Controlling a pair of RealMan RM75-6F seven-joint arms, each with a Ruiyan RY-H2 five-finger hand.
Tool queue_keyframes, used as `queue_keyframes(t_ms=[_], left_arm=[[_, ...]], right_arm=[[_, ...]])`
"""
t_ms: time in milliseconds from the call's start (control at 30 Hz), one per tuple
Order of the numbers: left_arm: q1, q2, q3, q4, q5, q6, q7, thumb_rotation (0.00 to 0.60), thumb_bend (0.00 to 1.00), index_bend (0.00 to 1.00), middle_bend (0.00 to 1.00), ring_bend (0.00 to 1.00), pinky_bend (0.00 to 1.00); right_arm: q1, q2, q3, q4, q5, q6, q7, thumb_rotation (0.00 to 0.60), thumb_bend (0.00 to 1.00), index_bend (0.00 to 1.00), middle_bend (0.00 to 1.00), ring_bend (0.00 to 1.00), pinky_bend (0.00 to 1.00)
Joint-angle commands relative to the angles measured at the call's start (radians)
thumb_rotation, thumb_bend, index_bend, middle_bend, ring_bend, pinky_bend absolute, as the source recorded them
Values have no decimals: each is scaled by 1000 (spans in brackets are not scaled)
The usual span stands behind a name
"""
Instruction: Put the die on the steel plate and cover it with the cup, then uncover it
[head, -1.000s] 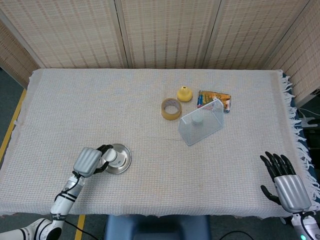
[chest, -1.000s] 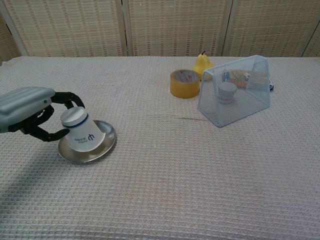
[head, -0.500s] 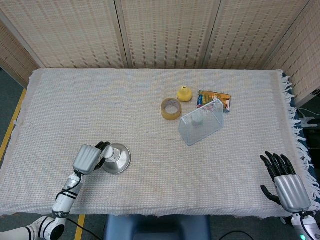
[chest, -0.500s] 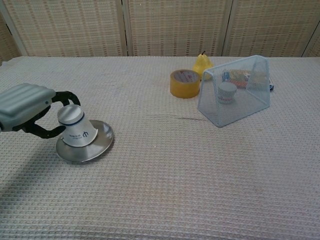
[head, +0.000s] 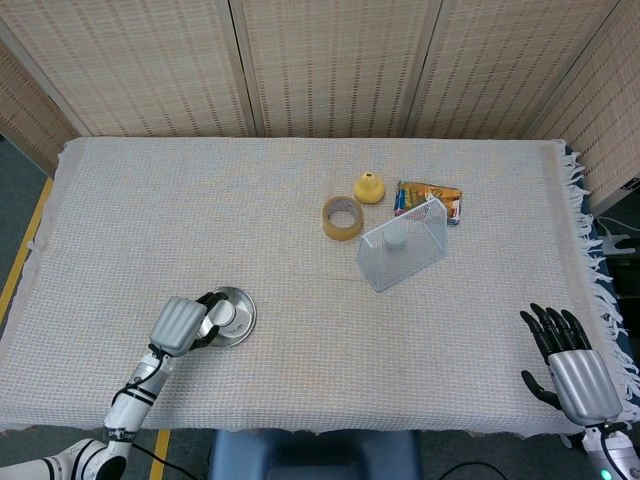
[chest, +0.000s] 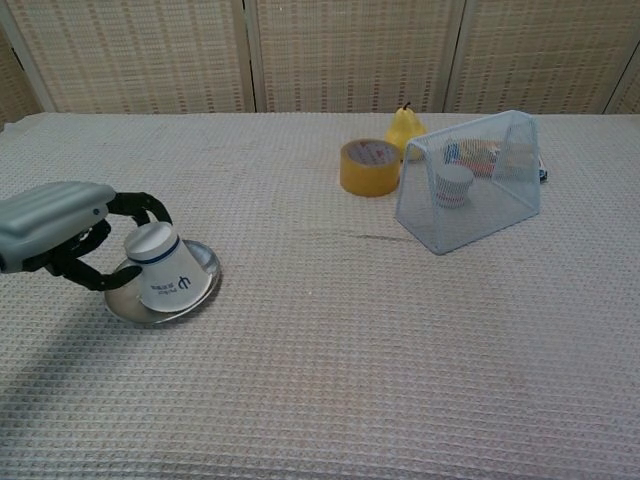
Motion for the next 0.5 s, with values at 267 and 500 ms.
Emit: queue_keyframes(t_ms=[267, 500], left_arm=[[-4, -12, -7, 63, 19, 41, 72, 600, 457, 486, 603, 836, 996], [-1, -56, -14, 150, 20, 85, 177, 600, 459, 490, 607, 840, 995]], right_arm=[[-1, 1, 0, -2, 0, 2, 0, 600, 199, 0, 0, 0, 0], [-1, 3, -1, -4, -1, 1, 2, 600, 198, 0, 0, 0, 0]])
